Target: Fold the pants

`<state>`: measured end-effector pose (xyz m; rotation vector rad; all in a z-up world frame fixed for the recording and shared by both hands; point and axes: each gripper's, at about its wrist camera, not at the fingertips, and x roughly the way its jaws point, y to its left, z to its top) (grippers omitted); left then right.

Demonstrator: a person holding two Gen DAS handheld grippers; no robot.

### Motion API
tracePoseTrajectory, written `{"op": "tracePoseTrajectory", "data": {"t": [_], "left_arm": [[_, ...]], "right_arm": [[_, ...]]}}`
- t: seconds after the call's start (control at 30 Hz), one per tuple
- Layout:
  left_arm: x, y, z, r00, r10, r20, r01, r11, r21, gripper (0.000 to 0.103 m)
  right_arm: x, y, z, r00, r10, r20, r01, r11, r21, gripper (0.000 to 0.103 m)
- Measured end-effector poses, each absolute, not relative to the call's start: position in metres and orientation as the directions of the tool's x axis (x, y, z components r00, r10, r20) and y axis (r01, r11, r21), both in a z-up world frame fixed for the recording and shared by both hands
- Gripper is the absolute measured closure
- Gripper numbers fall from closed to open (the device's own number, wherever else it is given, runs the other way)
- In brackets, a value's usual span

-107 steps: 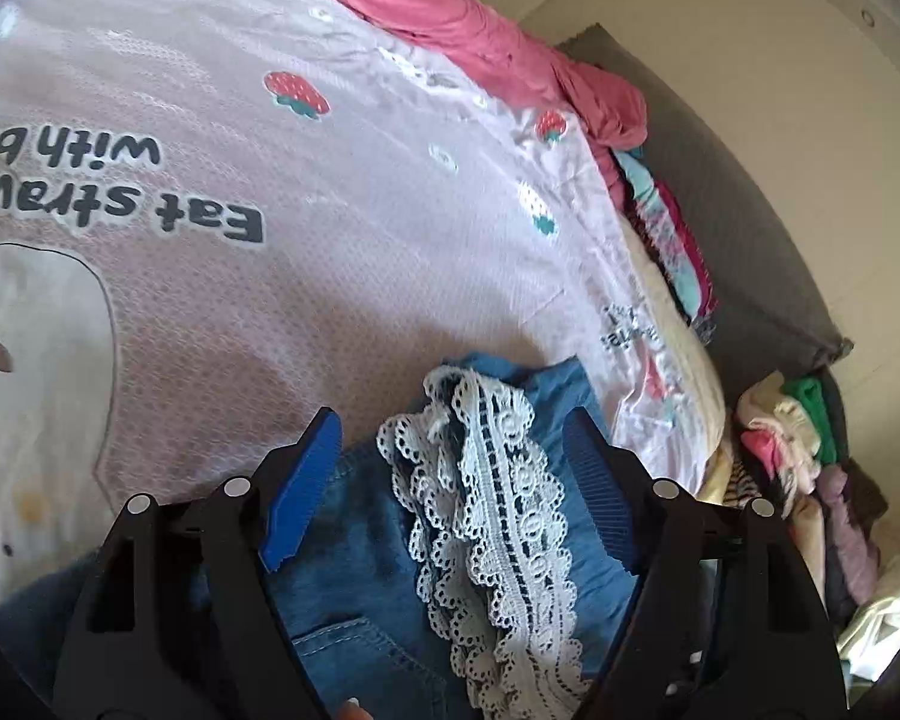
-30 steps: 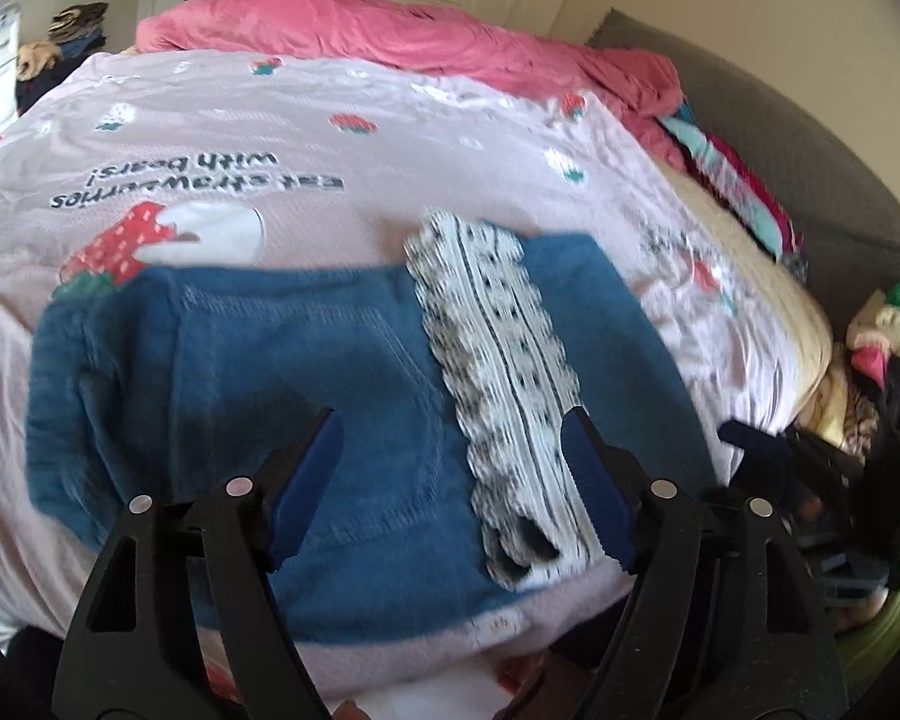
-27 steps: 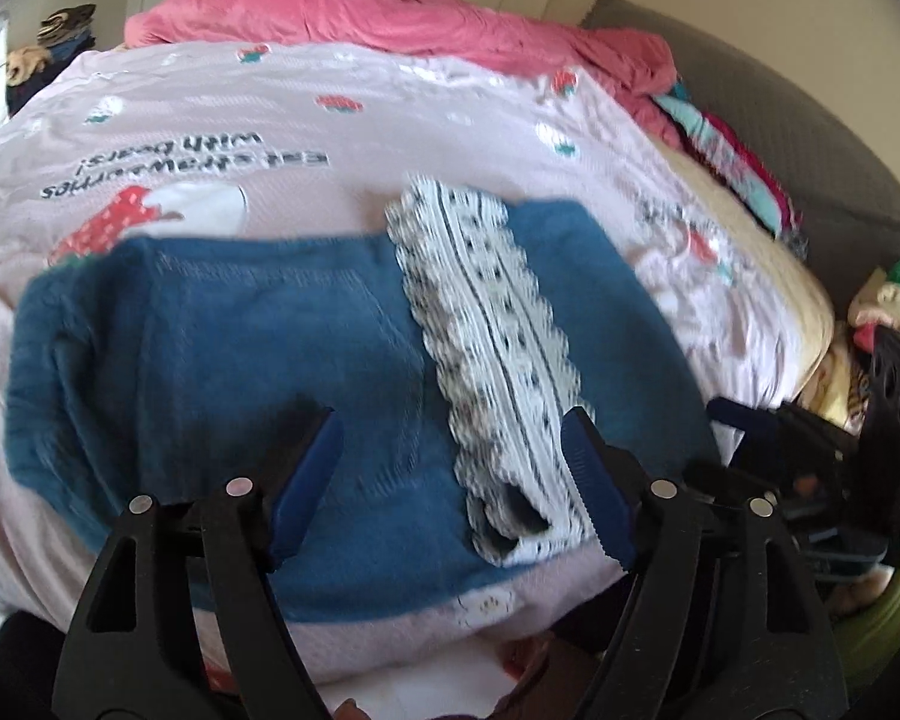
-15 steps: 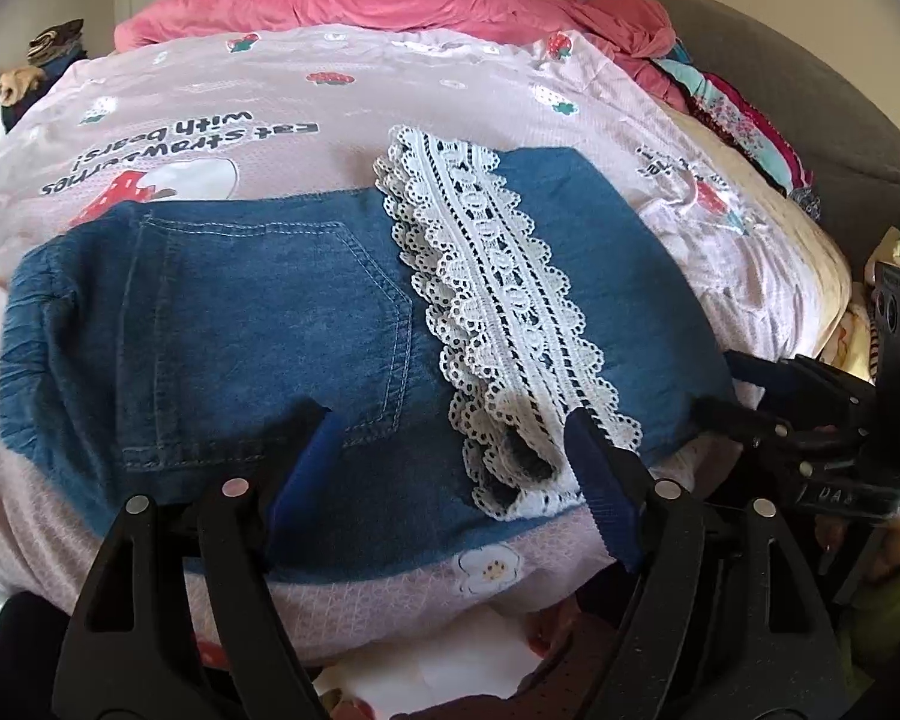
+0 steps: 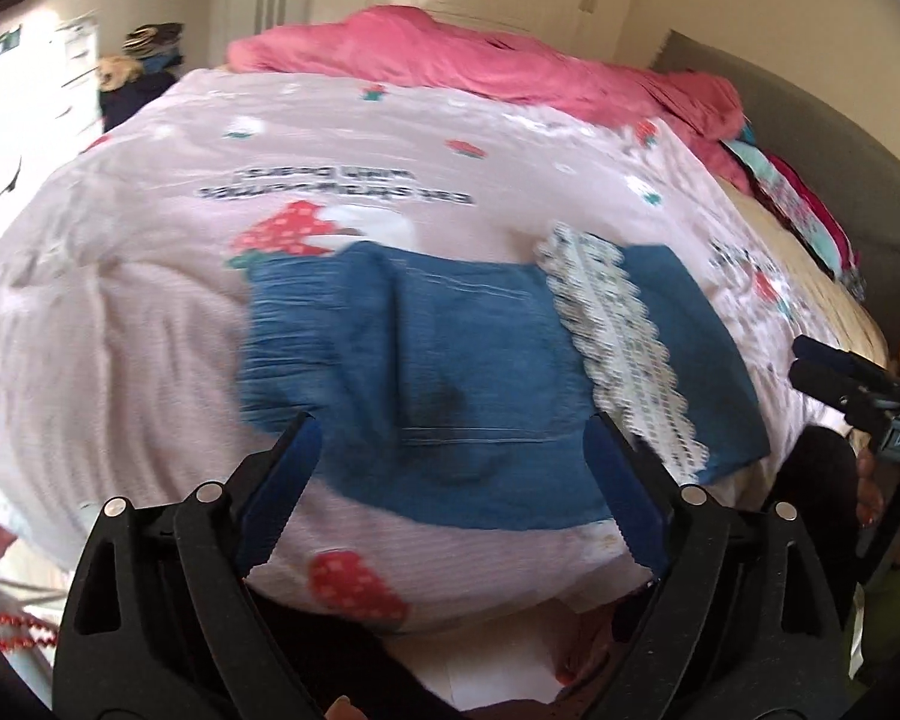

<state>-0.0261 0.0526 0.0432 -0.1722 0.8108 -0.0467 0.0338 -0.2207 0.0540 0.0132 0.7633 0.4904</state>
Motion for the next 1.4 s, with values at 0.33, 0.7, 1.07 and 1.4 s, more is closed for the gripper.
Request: {"op": "tracePoseTrajectory", "data": {"t": [0.33, 0.7, 1.07, 1.4], "left_arm": [[-0.034, 0.103, 0.03, 0.689, -0.077, -0.721, -0.148, 0.958, -0.244, 0.017], [-0.029, 0.111, 0.017, 0.687, -0.141, -0.712, -0.14, 0.937, -0.321, 0.019], [-0.018, 0.12, -0.002, 0.671, -0.26, -0.695, -0.133, 0.879, -0.457, 0.052], [-0.012, 0.119, -0.014, 0.65, -0.304, -0.696, -0.135, 0.856, -0.499, 0.062]], "right_arm": [[0.064, -0.147, 0.085, 0.568, 0.501, -0.653, -0.562, 0.816, 0.138, 0.008], [0.116, -0.044, 0.078, 0.368, 0.571, -0.733, -0.714, 0.679, 0.17, 0.007], [0.136, 0.032, 0.047, 0.234, 0.51, -0.828, -0.808, 0.576, 0.127, 0.007], [0.151, 0.072, 0.012, 0.107, 0.461, -0.881, -0.835, 0.522, 0.172, 0.007]]}}
